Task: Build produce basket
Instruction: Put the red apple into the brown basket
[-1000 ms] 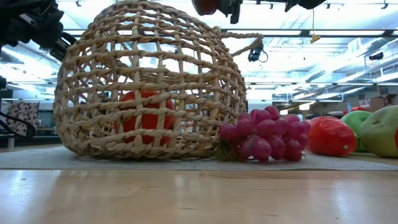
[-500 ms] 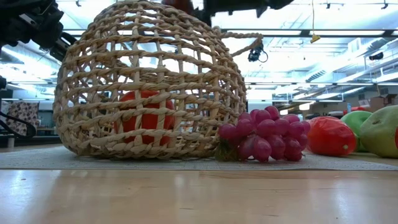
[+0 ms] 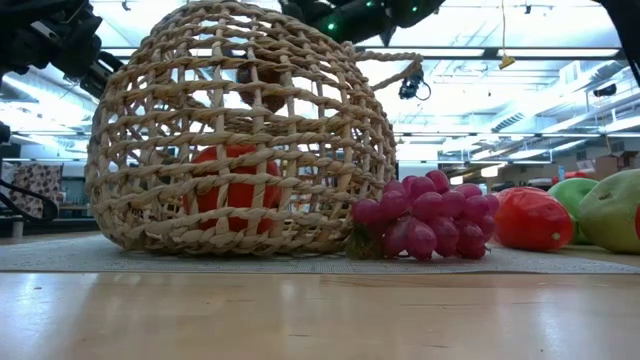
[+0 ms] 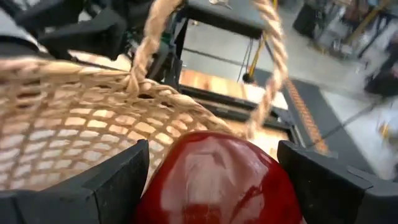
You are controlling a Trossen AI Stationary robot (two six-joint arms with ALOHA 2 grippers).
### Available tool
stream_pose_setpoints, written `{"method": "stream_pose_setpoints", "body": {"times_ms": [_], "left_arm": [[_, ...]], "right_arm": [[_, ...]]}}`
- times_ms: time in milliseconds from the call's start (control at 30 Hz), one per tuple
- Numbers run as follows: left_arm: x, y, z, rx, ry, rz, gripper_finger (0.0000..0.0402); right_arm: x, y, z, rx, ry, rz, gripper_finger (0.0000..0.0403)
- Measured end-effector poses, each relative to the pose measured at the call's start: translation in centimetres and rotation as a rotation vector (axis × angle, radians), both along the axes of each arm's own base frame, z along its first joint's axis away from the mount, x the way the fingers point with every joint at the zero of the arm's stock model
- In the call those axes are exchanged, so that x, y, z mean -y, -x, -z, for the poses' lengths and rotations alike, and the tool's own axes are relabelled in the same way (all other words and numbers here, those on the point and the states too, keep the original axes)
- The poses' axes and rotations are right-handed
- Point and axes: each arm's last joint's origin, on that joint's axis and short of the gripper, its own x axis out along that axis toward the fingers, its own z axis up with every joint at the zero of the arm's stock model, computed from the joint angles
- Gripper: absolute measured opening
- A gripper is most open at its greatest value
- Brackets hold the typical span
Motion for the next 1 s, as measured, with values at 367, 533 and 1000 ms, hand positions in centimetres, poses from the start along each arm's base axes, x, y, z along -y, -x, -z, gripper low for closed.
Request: {"method": "stream_pose_setpoints", "body": {"times_ms": [367, 533, 1000], "left_arm": [[0.0, 0.0, 0.0, -0.001, 0.0, 0.0, 0.0121], [0.0, 0.0, 0.0, -0.001, 0.0, 0.0, 0.0121], [0.0, 0.0, 0.0, -0.001, 0.0, 0.0, 0.0121]], "right_arm": [[-3.0, -2.2, 4.6, -0.105, 0.227, -0.172, 0.0355], [-4.1, -2.7, 6.5, -0.159, 0.311, -0.213, 0.0355], [-5.4, -2.4, 7.2, -0.242, 0.369, -0.224, 0.0366]]}}
